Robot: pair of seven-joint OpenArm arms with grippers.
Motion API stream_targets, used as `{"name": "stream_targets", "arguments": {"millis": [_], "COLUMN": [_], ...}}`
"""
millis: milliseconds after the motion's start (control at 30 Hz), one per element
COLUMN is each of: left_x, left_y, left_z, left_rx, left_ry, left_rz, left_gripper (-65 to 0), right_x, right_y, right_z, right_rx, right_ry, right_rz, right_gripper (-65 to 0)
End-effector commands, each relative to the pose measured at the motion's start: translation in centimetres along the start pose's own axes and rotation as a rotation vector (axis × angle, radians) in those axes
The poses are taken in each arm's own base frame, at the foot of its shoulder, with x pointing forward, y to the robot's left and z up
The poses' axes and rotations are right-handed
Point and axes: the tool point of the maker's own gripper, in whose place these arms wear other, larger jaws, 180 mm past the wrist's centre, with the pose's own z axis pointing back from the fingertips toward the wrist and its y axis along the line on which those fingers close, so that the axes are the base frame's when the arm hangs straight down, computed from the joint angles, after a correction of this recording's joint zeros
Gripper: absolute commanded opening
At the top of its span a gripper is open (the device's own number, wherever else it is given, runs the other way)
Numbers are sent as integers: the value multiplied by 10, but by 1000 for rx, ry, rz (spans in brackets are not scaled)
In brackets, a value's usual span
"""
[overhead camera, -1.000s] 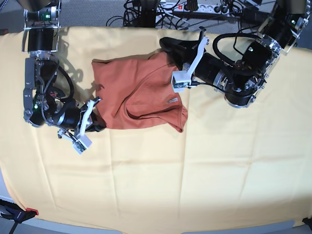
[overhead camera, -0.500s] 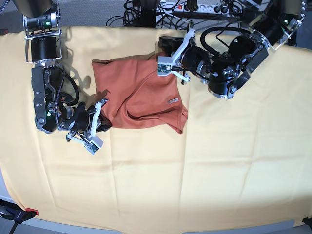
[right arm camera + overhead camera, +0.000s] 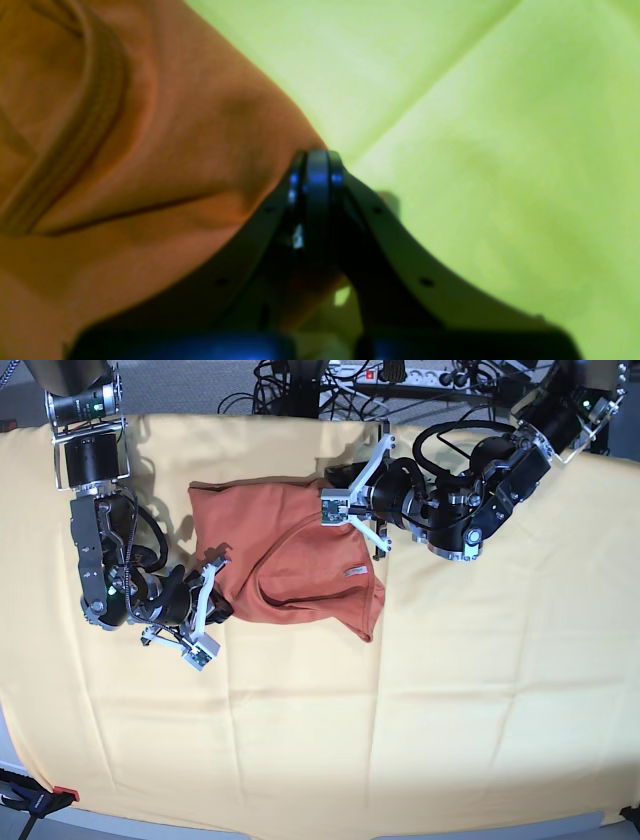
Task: Fold the T-shirt properly
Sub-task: 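Grasp opposite sides of the folded shirt with both grippers, then lift and tuck the shirt sides inward with both grippers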
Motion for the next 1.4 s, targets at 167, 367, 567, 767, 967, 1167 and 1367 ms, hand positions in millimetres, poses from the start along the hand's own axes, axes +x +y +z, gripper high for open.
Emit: {"name": "stream_targets", "arguments": {"millis": [167, 367, 567, 767, 967, 1167, 1367], "left_x": [-18, -39, -54, -51, -47, -43, -25], "left_y": [30, 47, 69, 110, 142, 147, 134], "left_z": [4, 0, 9, 43, 72, 81, 85], "left_rx": [126, 172, 248, 378, 472, 478, 392], "left_ry": [71, 111, 176, 161, 180, 167, 36], "left_rz": [3, 27, 43, 29, 20, 25, 102], "left_gripper": [-650, -650, -650, -650, -650, -650, -650], "right_x": [-3, -18, -21, -26, -5, 2, 9], "right_y": [-17, -16, -4, 13, 36, 11, -18], "right_z": [16, 27, 29, 32, 45, 47, 44], "right_rx": [-28, 19, 90, 184, 285, 138, -32], "right_ry": [8, 51, 71, 106, 54, 32, -12], "right_rz": [11, -28, -66, -97, -69, -3, 68], "right_gripper": [-650, -650, -650, -650, -650, -650, -650]}}
